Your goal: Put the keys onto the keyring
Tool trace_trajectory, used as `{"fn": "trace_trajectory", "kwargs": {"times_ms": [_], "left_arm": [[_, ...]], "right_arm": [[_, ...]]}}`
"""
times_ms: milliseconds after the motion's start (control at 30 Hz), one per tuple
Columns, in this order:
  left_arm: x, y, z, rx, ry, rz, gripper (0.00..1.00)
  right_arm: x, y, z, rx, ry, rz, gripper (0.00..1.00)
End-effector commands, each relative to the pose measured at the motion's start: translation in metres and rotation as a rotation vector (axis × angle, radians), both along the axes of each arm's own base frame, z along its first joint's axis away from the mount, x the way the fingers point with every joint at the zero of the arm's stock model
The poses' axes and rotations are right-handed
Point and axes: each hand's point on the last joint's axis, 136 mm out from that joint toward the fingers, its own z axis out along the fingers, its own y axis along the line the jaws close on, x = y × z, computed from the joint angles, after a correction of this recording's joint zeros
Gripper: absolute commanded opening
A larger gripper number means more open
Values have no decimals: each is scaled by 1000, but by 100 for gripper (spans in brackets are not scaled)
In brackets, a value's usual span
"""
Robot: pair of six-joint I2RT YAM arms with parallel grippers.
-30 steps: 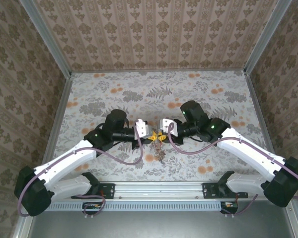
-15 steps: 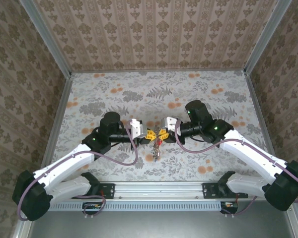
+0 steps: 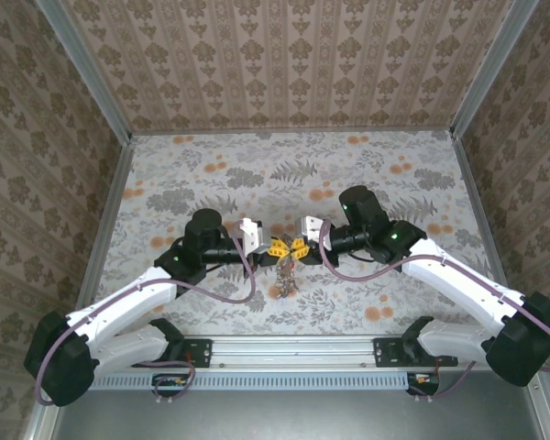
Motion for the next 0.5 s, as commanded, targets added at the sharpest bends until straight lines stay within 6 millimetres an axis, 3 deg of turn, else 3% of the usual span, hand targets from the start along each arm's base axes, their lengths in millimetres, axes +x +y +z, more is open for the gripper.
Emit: {"fn": "trace_trajectory", "kwargs": {"times_ms": [0, 200, 267, 400, 467], "left_arm": [[-1, -5, 24, -88, -57, -20, 0], [-1, -7, 22, -84, -54, -11, 0], [2, -6, 18, -52, -50, 10, 0], [8, 0, 0, 71, -39, 53, 22], [8, 1, -5, 110, -37, 51, 26]], "right_arm": [[-5, 8, 2, 32, -1, 29, 17], [-1, 10, 6, 50, -19, 17, 1], [0, 8, 4, 29, -29, 12, 0], [2, 1, 2, -28, -56, -8, 0], [2, -1, -1, -58, -65, -13, 0]]}}
